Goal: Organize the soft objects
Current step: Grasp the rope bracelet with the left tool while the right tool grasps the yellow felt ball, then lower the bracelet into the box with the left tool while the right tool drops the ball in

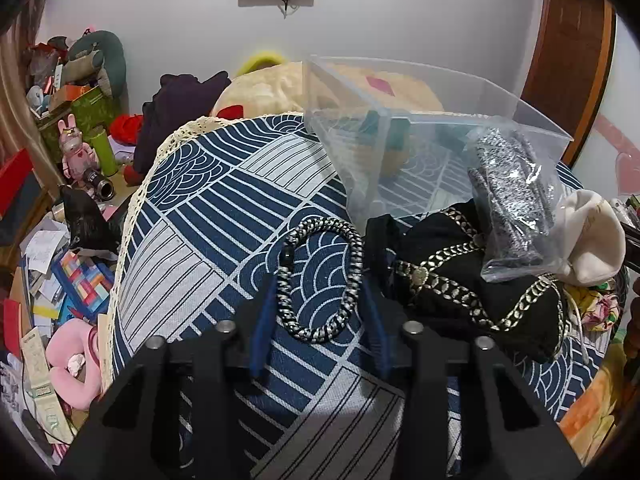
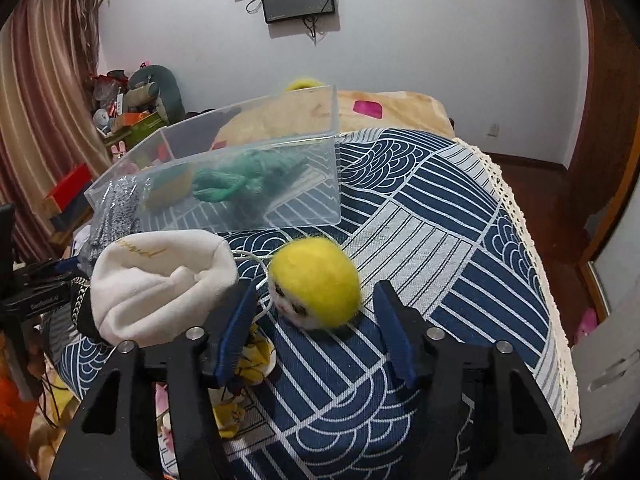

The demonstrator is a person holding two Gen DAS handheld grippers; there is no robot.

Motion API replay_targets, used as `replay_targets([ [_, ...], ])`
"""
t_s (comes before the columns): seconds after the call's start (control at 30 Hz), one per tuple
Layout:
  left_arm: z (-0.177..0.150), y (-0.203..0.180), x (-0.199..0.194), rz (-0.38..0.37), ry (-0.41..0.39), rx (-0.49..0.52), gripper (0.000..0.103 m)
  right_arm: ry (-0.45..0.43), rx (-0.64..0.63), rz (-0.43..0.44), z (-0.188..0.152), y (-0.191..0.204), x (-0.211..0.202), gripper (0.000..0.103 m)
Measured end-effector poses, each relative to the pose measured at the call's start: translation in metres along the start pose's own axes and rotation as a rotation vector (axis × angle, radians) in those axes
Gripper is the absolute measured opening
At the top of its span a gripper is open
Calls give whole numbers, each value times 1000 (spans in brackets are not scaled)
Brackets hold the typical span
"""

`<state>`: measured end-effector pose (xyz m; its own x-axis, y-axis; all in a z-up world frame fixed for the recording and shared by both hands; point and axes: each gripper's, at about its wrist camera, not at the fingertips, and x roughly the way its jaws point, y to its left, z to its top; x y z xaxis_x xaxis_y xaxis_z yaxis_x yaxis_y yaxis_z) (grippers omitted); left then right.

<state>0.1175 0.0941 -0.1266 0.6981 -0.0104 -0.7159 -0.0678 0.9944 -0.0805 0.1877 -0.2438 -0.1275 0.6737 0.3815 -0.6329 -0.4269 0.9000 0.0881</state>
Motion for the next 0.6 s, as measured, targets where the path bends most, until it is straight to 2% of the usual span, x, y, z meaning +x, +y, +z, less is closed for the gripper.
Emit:
replay_targets([
  [0.07, 0, 1, 0, -4, -2, -7, 31, 4, -1, -4, 1, 1, 4, 43],
  [0.1, 0, 2, 0, -3, -3, -11, 29, 4, -5, -7, 1, 3, 5, 41],
  [0.27, 0, 10, -4, -4, -5, -39, 15, -20, -35, -40, 0, 10, 2, 41],
  [0.6, 5, 5, -37, 33, -94, -19, 13, -74, -57, -53, 8, 12, -16, 40],
])
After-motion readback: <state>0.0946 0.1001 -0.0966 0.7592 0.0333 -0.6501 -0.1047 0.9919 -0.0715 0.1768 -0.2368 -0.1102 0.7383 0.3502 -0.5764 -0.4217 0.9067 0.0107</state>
